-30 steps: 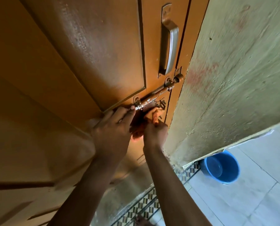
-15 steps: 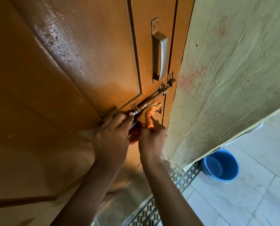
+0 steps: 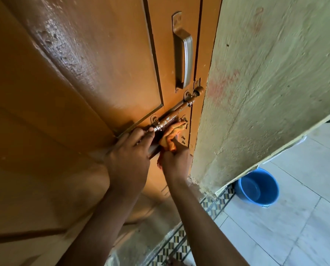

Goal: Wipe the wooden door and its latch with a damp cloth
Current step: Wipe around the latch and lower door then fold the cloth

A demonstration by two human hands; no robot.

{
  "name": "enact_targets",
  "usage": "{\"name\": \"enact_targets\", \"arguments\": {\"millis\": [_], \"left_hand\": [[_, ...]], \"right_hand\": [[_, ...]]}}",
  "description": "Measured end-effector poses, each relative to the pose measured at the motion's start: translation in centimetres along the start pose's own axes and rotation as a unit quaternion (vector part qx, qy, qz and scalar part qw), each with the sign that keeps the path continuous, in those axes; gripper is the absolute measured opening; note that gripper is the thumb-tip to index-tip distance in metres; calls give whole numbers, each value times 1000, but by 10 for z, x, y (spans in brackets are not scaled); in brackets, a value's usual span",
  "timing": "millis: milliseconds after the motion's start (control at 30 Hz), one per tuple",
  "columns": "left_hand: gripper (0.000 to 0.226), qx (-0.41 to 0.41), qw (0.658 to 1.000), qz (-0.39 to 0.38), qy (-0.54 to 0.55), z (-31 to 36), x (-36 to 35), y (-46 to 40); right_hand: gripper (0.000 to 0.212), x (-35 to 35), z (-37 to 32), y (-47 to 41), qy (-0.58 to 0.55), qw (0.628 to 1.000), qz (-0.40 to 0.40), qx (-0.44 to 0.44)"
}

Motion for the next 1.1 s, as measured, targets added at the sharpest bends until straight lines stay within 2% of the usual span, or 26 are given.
{"name": "enact_targets", "arguments": {"millis": [67,133,233,300,400,533,600,700,767,867,933,1000,1100], "left_hand": [[32,5,1000,6,-3,-1,1,0],[29,4,1000,4,4,-1,0,1],[28,7,1000,-3,9,-2,-2,2],[28,14,1000,0,3,-2,-3,3],[23,9,1000,16,2,-2,-1,2],[33,2,1000,11,20,-2,-1,0],[29,8,1000,7,19,-2,-2,2],[26,3,1000,17,0,-1,-2,2],[26,-2,1000,18,-8,0,-2,2],[34,-5,1000,23,5,1,1,1],[35,-3,1000,25,1,1,1,2],[26,-2,1000,23,-11,0,-1,3],[22,-8,999,39,-24,-1,-2,5]], "right_hand": [[28,2,-3,-3,-33,999,6,-6],[24,1,-19,9,-43,997,13,59],[28,-4,-16,17,7,994,-5,108],[28,0,-4,3,34,996,11,80],[23,4,-5,-14,-35,998,34,26],[29,-8,-16,18,-3,994,25,104],[32,-7,-8,19,21,994,24,107],[22,3,-9,-3,-76,994,65,49],[22,-1,-17,-4,-109,989,80,52],[33,-11,-13,19,-10,990,63,126],[32,-10,-1,20,18,986,49,158],[29,-6,0,3,-6,990,72,118],[39,-10,-3,-17,-76,991,91,56]]}}
Point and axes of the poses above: each hand's wrist, its own y-axis away from the middle knuckle, its own x-axis out of the back of the hand, z = x × y, the point moved 7 cm from there along -y, towards the middle knuckle, and after that the axes turned 7 degrees about -z, right-handed, at the moved point
